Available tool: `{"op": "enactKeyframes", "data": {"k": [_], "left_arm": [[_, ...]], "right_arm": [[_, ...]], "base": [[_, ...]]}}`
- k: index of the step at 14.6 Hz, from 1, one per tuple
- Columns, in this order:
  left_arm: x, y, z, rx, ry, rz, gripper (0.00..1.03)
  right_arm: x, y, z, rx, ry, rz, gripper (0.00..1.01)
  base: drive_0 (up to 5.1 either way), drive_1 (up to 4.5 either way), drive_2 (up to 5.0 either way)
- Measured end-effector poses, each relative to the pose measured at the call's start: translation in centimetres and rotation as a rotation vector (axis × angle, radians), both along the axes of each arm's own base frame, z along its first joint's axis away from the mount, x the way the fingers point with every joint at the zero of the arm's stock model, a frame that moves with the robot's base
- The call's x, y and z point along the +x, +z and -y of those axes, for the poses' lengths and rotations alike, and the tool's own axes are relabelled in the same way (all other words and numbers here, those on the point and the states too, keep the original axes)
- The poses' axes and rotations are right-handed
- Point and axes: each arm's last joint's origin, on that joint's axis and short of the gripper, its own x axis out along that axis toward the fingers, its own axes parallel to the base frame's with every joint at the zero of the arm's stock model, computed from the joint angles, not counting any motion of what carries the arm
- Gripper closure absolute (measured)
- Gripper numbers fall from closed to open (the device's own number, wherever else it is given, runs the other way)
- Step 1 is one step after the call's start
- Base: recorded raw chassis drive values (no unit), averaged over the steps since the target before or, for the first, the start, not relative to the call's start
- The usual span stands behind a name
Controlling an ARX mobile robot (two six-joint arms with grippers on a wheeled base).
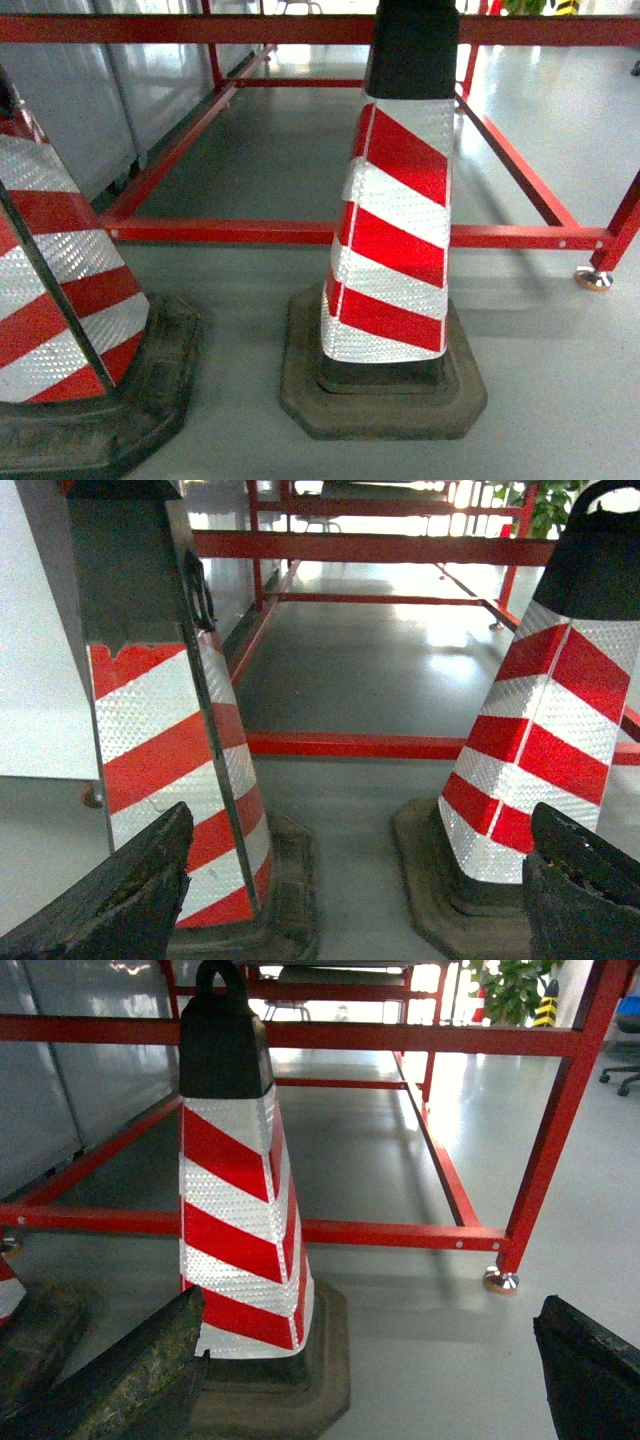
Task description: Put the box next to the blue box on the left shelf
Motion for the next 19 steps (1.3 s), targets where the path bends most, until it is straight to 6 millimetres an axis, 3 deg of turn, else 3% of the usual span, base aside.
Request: {"op": "enactKeyframes", "data": {"k": [19], "left_arm": [[0.0,0.03,0.0,0.0,-0.002,0.003,0.05]], "right_arm": [[0.0,0.02,0.0,0.0,-0.001,0.002,0.03]], "base": [[0.0,0.0,0.0]]}}
